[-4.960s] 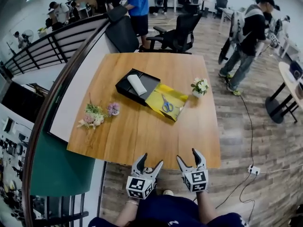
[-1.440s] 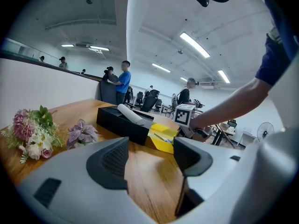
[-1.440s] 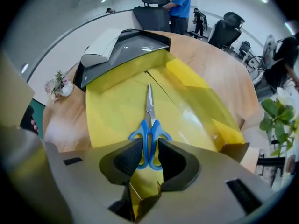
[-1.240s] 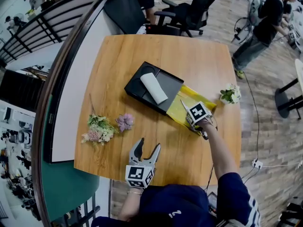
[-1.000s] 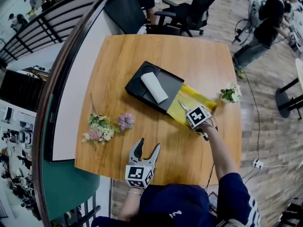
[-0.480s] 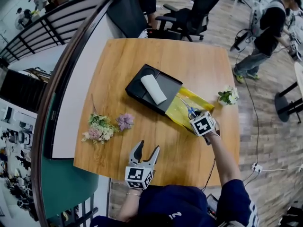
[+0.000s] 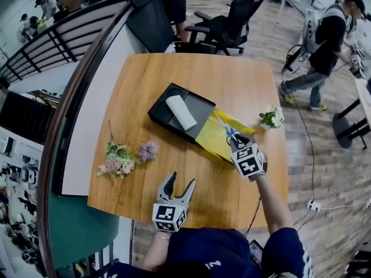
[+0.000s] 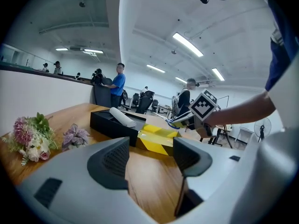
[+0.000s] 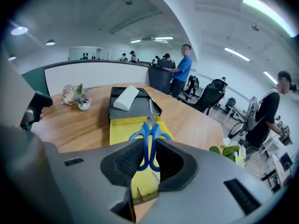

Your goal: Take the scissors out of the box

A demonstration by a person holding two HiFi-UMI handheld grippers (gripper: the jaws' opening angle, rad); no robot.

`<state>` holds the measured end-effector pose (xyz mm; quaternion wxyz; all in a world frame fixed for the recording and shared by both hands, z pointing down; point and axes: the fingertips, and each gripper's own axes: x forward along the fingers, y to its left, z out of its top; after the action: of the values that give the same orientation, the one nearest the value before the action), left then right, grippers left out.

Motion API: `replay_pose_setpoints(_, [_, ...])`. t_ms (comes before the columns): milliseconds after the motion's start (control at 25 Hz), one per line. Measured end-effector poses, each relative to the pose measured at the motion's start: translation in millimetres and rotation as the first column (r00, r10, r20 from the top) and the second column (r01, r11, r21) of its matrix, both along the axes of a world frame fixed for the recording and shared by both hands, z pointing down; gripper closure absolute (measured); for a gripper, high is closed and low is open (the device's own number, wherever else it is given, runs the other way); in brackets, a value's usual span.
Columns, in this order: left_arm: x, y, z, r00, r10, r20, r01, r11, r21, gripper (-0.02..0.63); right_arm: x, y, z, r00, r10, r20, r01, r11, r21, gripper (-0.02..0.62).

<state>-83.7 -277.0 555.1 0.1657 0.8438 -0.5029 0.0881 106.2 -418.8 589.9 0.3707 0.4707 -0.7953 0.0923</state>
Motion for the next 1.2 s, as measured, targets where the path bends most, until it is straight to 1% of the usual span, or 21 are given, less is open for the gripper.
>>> replay_pose_setpoints(280, [11.3, 1.2, -7.3, 1.000, 0.020, -0.002, -0.020, 1.000, 0.021, 0.314, 2.2, 16.2, -42.6, 0.998, 0.008, 0.060, -0.015, 0.992, 0.126, 0.500])
replay_pose_setpoints(600, [23.0, 1.7, -17.8, 0.999, 0.047, -0.016, -0.047, 0.998, 0.052, 0.315, 5.7, 41.7, -83.7, 0.994, 0.021, 0.108, -0.050, 0.962, 0.269, 0.500])
replay_pose_setpoints(760, [27.0, 3.7, -26.8, 0.999, 0.052, -0.013, -0.050, 0.994, 0.094, 0.316, 8.6, 58.2, -98.4, 0.988, 0.036, 0.148, -0.082, 0.944, 0.319, 0.500])
replay_pose_setpoints(880, [27.7, 4.3, -29.3, 0.999, 0.051, -0.012, -0.050, 0.993, 0.109, 0.318, 11.8, 71.8, -106.7, 0.980, 0.056, 0.192, -0.122, 0.928, 0.353, 0.500])
replay_pose_setpoints(1040, [29.4, 6.5, -31.7, 0.998, 0.054, -0.012, -0.052, 0.992, 0.118, 0.321, 18.9, 92.0, -111.5, 0.958, 0.100, 0.270, -0.200, 0.906, 0.372, 0.500])
replay_pose_setpoints(1200, [33.1, 9.0, -35.1, 0.998, 0.061, -0.015, -0.058, 0.990, 0.131, 0.322, 23.0, 111.6, -111.4, 0.935, 0.124, 0.332, -0.254, 0.887, 0.385, 0.500])
